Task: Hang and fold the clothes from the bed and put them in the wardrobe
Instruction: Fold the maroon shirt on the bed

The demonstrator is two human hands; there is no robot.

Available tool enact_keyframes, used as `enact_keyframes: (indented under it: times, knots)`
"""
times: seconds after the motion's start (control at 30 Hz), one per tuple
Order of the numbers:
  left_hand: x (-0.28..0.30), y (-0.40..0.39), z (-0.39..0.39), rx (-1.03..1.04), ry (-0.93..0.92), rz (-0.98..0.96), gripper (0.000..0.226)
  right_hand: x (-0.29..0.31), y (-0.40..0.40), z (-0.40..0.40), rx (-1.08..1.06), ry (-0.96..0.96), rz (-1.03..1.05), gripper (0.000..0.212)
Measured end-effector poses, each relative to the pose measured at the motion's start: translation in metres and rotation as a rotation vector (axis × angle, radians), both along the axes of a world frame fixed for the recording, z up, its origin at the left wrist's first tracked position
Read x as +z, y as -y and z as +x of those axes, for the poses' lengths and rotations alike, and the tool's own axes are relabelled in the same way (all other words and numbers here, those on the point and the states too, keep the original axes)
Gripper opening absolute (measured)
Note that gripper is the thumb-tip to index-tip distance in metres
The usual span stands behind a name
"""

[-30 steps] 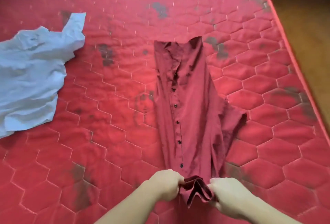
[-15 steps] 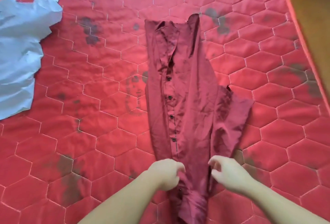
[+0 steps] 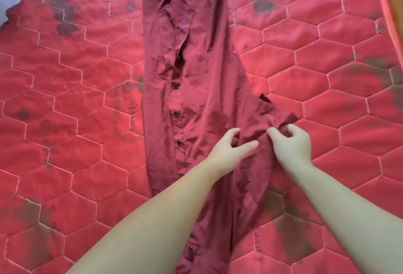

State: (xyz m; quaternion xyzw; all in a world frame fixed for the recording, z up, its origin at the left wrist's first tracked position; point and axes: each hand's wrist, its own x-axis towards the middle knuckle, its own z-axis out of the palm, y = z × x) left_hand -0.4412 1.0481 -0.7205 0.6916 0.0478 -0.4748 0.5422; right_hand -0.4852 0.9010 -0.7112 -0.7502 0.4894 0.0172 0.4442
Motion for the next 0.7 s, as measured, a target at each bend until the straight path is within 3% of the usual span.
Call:
enact_keyframes:
  times: [0.2,0.27,0.3,0.33,0.43,0.5,0.57,0.63,0.7]
  knots:
    - [0.01,0.025,-0.002,-0.128,-0.014,-0.158,0.081,0.032,-0.009,-0.003,0.091,0.29,-0.07,0.012]
    - [0.017,0.031,-0.003,-0.184,0.041,-0.167,0.05,0.044,-0.02,-0.001,0.239,0.392,-0.149,0.013]
    - [0.021,0.029,-0.004,-0.169,-0.018,-0.233,0.022,0.049,-0.025,0.001,0.314,0.435,-0.164,0.013]
    - [0.028,0.025,-0.004,-0.148,-0.076,-0.317,0.013,0.053,-0.03,0.002,0.386,0.467,-0.161,0.013]
    - [0.039,0.012,0.005,-0.088,-0.272,-0.439,0.024,0.062,-0.04,0.009,0.605,0.493,-0.031,0.02]
    - [0.035,-0.011,0.01,0.107,-0.45,-0.626,0.025,0.063,-0.044,0.015,0.677,0.466,0.101,0.023]
    - [0.033,-0.029,0.017,0.434,-0.591,-0.692,0.037,0.054,-0.046,0.018,0.643,0.46,0.08,0.017]
    - [0.018,-0.038,0.02,0.661,-0.625,-0.554,0.054,0.036,-0.047,0.014,0.546,0.422,-0.037,0.006]
    - [0.0,-0.038,0.025,0.767,-0.543,-0.33,0.048,0.015,-0.047,0.005,0.445,0.304,-0.094,0.013]
